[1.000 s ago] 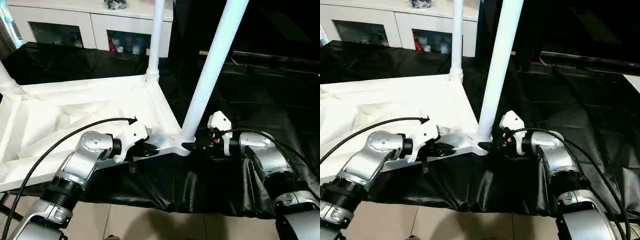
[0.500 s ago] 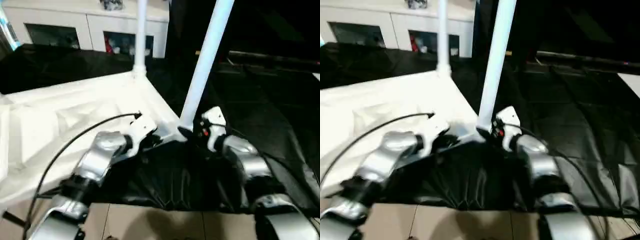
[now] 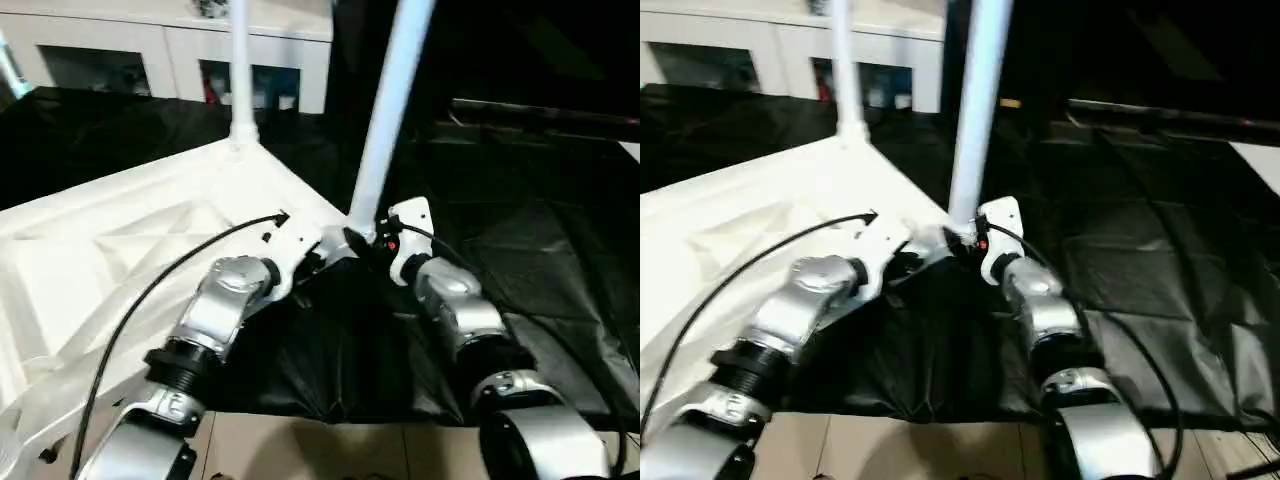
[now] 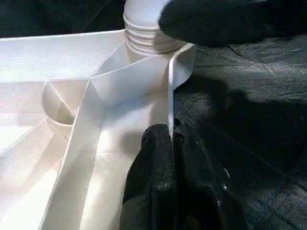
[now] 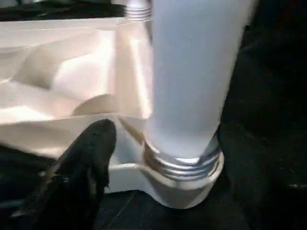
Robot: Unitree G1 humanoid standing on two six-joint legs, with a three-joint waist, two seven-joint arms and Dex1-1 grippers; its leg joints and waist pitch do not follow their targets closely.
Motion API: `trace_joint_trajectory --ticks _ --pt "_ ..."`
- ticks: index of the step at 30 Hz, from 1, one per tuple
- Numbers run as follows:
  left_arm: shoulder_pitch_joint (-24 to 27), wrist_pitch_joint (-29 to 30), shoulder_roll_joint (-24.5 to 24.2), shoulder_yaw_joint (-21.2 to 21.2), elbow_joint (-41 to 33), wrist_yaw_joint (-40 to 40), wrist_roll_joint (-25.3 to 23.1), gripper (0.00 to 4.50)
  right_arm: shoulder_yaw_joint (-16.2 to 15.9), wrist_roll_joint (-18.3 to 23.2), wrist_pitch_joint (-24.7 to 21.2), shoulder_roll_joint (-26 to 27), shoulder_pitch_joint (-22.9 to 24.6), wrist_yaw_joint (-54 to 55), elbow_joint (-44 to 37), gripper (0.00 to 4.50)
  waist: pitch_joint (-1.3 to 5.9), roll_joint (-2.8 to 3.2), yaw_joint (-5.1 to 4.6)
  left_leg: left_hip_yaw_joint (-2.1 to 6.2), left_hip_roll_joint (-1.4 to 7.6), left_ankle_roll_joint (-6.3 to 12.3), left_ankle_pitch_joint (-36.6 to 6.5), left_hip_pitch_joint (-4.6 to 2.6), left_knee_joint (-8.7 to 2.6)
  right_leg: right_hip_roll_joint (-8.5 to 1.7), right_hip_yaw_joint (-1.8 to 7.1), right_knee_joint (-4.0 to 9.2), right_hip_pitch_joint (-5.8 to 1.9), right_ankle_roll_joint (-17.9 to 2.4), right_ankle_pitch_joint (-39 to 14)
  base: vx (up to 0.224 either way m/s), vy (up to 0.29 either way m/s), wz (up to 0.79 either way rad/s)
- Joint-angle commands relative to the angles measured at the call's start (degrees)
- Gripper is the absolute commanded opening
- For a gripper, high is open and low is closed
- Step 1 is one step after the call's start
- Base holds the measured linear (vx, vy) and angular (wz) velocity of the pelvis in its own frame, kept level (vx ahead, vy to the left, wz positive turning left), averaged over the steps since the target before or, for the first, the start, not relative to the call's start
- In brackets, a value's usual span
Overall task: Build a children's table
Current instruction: Rotate leg to tighten
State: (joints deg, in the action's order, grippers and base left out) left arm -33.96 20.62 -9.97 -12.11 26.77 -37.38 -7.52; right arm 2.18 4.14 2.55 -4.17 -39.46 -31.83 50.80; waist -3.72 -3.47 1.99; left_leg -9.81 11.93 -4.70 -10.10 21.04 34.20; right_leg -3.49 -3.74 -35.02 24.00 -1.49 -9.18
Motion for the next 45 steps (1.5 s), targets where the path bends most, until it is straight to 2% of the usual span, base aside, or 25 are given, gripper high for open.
trace_joint_trajectory --ticks 1,2,3,5,6,8,11,12,15,16,19,22,25,27,28,29,32,33,36,41,44,45 --pt "0.15 -3.92 0.78 -1.89 -3.69 -4.62 2.97 0.0 -3.87 0.09 -1.09 0.24 0.4 -6.62 -1.96 3.91 4.4 0.0 0.42 0.0 1.1 2.92 -10.57 -0.16 -3.69 -4.16 2.47 4.21 -3.64 -10.3 -15.02 0.0 0.0 0.0" --pt "0.66 -4.06 -0.18 -1.98 -4.33 -6.32 3.35 0.0 -4.5 0.0 -1.44 -1.48 0.7 -9.34 -2.79 4.19 4.41 0.23 0.51 -0.04 1.1 3.4 -9.88 -0.19 -3.63 -4.06 2.5 4.04 -3.6 -11.06 -13.36 0.0 0.0 0.0" --pt "0.66 -4.06 -0.18 -1.98 -4.33 -6.32 3.35 0.0 -4.5 0.0 -1.44 -1.48 0.7 -9.34 -2.79 4.19 4.48 0.17 0.49 -0.08 1.09 3.57 -9.74 -0.16 -3.57 -4.07 2.52 4.01 -3.65 -11.32 -12.85 0.0 0.0 0.0" --pt "1.74 -4.86 -2.58 -2.56 -5.95 -10.97 4.57 0.0 -5.86 -0.77 -1.46 -5.38 1.29 -15.16 -4.28 4.24 4.4 0.18 0.58 0.01 1.14 3.61 -9.83 -0.12 -3.64 -4.0 2.4 3.98 -3.78 -11.66 -12.72 0.0 0.0 0.0" --pt "1.87 -4.84 -2.92 -2.62 -6.19 -11.69 4.83 0.0 -6.05 -0.97 -1.4 -5.96 1.34 -15.98 -4.42 4.39 4.33 0.39 0.56 -0.03 1.25 3.57 -10.56 -0.36 -3.63 -4.06 2.44 4.09 -3.5 -11.93 -13.09 0.0 0.0 0.0" --pt "2.4 -5.13 -4.37 -3.01 -7.38 -14.96 5.99 0.0 -6.86 -1.92 -0.63 -8.28 1.47 -18.99 -4.74 4.46 4.34 0.44 0.61 -0.07 1.22 3.28 -10.96 -0.36 -3.62 -4.05 2.49 4.06 -3.51 -12.21 -13.64 0.0 0.0 0.0" --pt "3.36 -6.11 -7.24 -3.58 -8.98 -20.49 7.28 0.0 -7.96 -1.91 -0.56 -12.05 1.64 -25.02 -5.9 4.46 4.25 0.61 1.32 -0.1 1.37 2.92 -11.99 -0.61 -3.68 -4.06 2.55 4.11 -3.36 -12.47 -14.24 0.0 0.0 0.0" --pt "3.55 -6.23 -7.69 -3.68 -9.21 -21.23 7.44 0.0 -8.13 -1.95 -0.52 -12.5 1.68 -25.76 -6.03 4.46 4.26 0.75 1.47 -0.06 1.44 2.84 -12.16 -0.67 -3.73 -4.08 2.59 4.09 -3.34 -12.47 -14.14 0.0 0.0 0.0" --pt "4.42 -6.46 -9.57 -4.07 -10.01 -23.91 7.92 0.0 -9.01 -1.84 -0.83 -14.28 2.08 -28.76 -7.17 4.46 4.22 0.64 1.53 -0.11 1.37 2.41 -12.18 -0.66 -3.78 -3.95 2.6 3.94 -3.36 -12.69 -13.34 0.0 0.0 0.0" --pt "4.87 -6.86 -10.37 -4.04 -10.33 -24.83 7.99 0.0 -9.99 -1.69 -1.18 -15.18 2.72 -31.07 -8.42 4.46 4.23 0.45 1.53 -0.07 1.36 2.39 -12.35 -0.6 -3.81 -3.97 2.56 4.01 -3.47 -12.41 -13.64 0.0 0.0 0.0" --pt "5.18 -6.84 -10.92 -3.96 -10.73 -25.53 8.2 0.0 -10.84 -1.72 -1.38 -15.78 3.28 -33.04 -9.32 4.46 4.28 0.45 1.49 -0.08 1.36 2.55 -11.71 -0.58 -3.75 -3.95 2.6 3.9 -3.49 -12.26 -13.18 0.0 0.0 0.0" --pt "5.48 -6.42 -12.07 -4.32 -11.42 -27.73 8.84 0.0 -12.26 -2.31 -0.77 -16.04 3.97 -35.09 -9.97 4.46 4.27 0.81 1.5 -0.01 1.36 2.5 -11.87 -0.54 -3.79 -3.97 2.57 3.95 -3.48 -12.31 -13.45 0.0 0.0 0.0" --pt "5.42 -6.49 -12.1 -4.28 -11.41 -27.73 8.89 0.0 -12.38 -2.36 -0.7 -15.96 3.88 -35.12 -9.86 4.46 4.26 0.73 1.43 0.01 1.36 2.17 -12.14 -0.58 -3.81 -3.91 2.56 3.93 -3.45 -12.49 -13.54 0.0 0.0 0.0" --pt "5.41 -6.48 -12.17 -4.3 -11.46 -27.78 9.0 0.0 -12.39 -2.33 -0.75 -15.94 3.85 -35.17 -9.86 4.32 4.26 0.72 1.4 0.01 1.36 2.06 -12.22 -0.59 -3.81 -3.93 2.56 3.95 -3.47 -12.5 -13.65 0.0 0.0 0.0" --pt "5.31 -6.63 -12.36 -4.35 -11.34 -27.94 9.13 0.0 -12.33 -2.0 -1.13 -15.71 3.7 -35.15 -9.96 4.32 4.32 0.95 1.42 0.02 1.38 1.94 -12.05 -0.63 -3.81 -3.89 2.59 3.88 -3.46 -12.66 -12.88 0.0 0.0 0.0" --pt "5.26 -6.81 -12.56 -4.31 -11.23 -28.07 9.15 0.0 -12.33 -1.8 -1.28 -15.58 3.74 -35.04 -10.2 4.04 4.35 0.8 1.41 0.0 1.33 2.0 -11.88 -0.6 -3.78 -3.84 2.57 3.78 -3.53 -12.77 -12.37 0.0 0.0 0.0" --pt "5.27 -6.94 -12.79 -4.2 -11.21 -28.23 9.2 0.0 -12.33 -1.64 -1.47 -15.54 3.96 -35.1 -10.64 3.89 4.35 0.76 1.38 -0.02 1.35 2.1 -11.58 -0.65 -3.77 -3.85 2.58 3.8 -3.51 -12.83 -12.27 0.0 0.0 0.0" --pt "5.18 -7.04 -12.96 -4.12 -10.96 -28.34 9.26 0.0 -12.31 -1.4 -1.74 -15.57 4.16 -35.37 -11.02 3.78 4.34 0.5 1.33 -0.06 1.34 2.16 -11.54 -0.59 -3.75 -3.84 2.57 3.81 -3.55 -12.8 -12.34 0.0 0.0 0.0" --pt "5.02 -7.27 -13.13 -4.0 -10.42 -28.23 9.39 0.0 -12.23 -1.01 -2.31 -15.66 4.61 -36.1 -11.78 3.56 4.29 0.4 1.39 -0.07 1.34 2.29 -11.42 -0.6 -3.74 -3.88 2.6 3.81 -3.51 -12.43 -13.12 0.0 0.0 0.0" --pt "5.06 -7.13 -12.68 -4.04 -10.2 -27.51 9.48 0.0 -12.3 -0.93 -2.17 -15.86 4.9 -36.88 -11.34 3.24 4.26 0.48 1.52 -0.04 1.37 2.04 -11.54 -0.61 -3.75 -3.98 2.61 3.88 -3.48 -12.07 -14.12 0.0 0.0 0.0" --pt "5.28 -6.72 -12.27 -3.95 -10.47 -27.18 9.65 0.0 -12.12 -0.69 -2.62 -15.42 5.02 -36.5 -11.25 2.87 4.34 0.58 1.67 -0.05 1.35 2.17 -10.94 -0.6 -3.72 -3.96 2.61 3.77 -3.51 -12.31 -12.85 0.0 0.0 0.0" --pt "5.4 -6.47 -12.18 -3.9 -10.73 -27.18 9.82 0.0 -11.99 -0.52 -2.9 -15.21 5.11 -36.29 -11.35 2.87 4.32 0.62 1.66 -0.01 1.37 2.17 -10.85 -0.56 -3.76 -3.94 2.59 3.7 -3.53 -12.38 -12.64 0.0 0.0 0.0"
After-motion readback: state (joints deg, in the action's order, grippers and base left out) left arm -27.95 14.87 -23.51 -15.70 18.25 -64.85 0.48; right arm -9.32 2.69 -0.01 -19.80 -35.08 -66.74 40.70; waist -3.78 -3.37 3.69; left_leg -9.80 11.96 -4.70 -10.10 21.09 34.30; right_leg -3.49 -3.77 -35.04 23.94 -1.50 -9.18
